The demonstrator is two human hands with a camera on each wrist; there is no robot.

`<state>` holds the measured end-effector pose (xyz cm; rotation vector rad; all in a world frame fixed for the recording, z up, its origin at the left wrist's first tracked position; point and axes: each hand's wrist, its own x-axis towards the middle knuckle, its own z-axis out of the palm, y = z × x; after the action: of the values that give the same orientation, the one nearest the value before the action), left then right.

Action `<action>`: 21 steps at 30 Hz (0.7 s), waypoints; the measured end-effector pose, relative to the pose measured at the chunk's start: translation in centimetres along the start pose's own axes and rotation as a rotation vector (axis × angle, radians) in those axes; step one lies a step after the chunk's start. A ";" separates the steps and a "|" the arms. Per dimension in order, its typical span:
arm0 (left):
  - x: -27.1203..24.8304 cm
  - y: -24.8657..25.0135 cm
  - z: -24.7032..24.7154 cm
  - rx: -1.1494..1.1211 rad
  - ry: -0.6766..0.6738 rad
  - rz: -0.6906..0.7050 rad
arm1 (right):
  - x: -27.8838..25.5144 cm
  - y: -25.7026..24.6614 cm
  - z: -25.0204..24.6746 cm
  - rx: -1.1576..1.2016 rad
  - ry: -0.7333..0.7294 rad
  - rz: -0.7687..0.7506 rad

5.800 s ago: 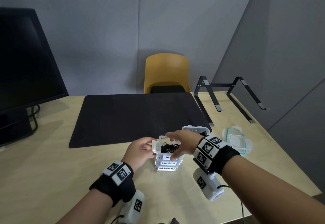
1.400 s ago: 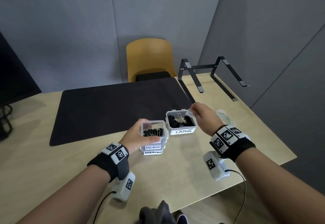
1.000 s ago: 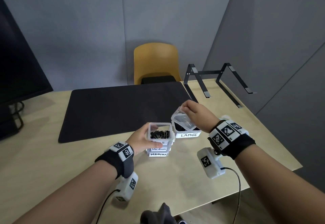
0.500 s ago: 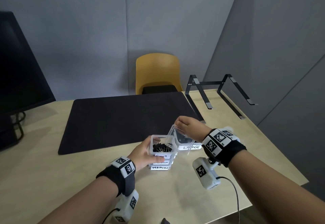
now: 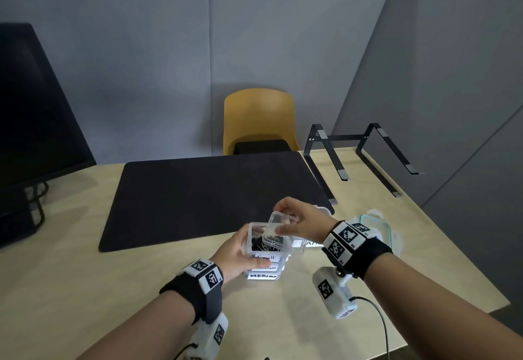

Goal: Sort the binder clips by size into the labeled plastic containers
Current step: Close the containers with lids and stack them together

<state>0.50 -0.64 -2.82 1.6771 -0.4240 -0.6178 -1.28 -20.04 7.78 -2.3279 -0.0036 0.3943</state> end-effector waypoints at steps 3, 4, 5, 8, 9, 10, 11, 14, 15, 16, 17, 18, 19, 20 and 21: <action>-0.2 0.4 0.2 -0.028 -0.010 0.010 | -0.1 -0.1 0.1 -0.001 -0.022 -0.038; -0.2 0.4 0.2 -0.037 -0.014 0.012 | -0.1 -0.2 0.3 -0.003 -0.032 -0.046; -0.3 0.5 0.3 -0.042 -0.016 0.015 | 0.0 -0.2 0.4 -0.007 -0.040 -0.053; -0.3 0.5 0.2 -0.033 -0.016 0.015 | 0.2 -0.1 0.9 0.001 -0.057 -0.064; -0.3 0.5 0.2 -0.031 -0.016 0.015 | 0.3 0.0 1.0 0.019 -0.063 -0.061; -0.3 0.5 0.3 -0.034 -0.016 0.014 | 0.3 0.0 1.2 0.040 -0.069 -0.058; -0.4 0.5 0.3 -0.038 -0.016 0.016 | 0.3 0.0 1.3 0.062 -0.072 -0.057; -0.4 0.6 0.3 -0.040 -0.013 0.011 | 0.2 -0.2 1.4 0.107 -0.080 -0.058; -0.4 0.6 0.3 -0.043 -0.013 0.009 | 0.1 -0.2 1.5 0.116 -0.089 -0.058; -0.4 0.6 0.3 -0.044 -0.012 0.007 | 0.1 -0.3 1.5 0.125 -0.099 -0.058; -0.5 0.6 0.3 -0.042 -0.011 0.008 | 0.1 -0.3 1.6 0.129 -0.107 -0.057; -0.5 0.6 0.3 -0.036 -0.008 0.009 | 0.1 -0.4 1.7 0.131 -0.113 -0.055; -0.5 0.6 0.3 -0.030 -0.005 0.013 | 0.1 -0.5 1.7 0.129 -0.121 -0.057; -0.6 0.7 0.3 -0.027 -0.001 0.013 | 0.1 -0.5 1.8 0.123 -0.127 -0.057; -0.6 0.7 0.3 -0.028 0.001 0.015 | 0.1 -0.6 1.9 0.119 -0.132 -0.059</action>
<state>-0.11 -0.69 -2.07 1.6461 -0.4257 -0.6094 -1.63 -18.33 6.88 -2.1756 -0.1102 0.5042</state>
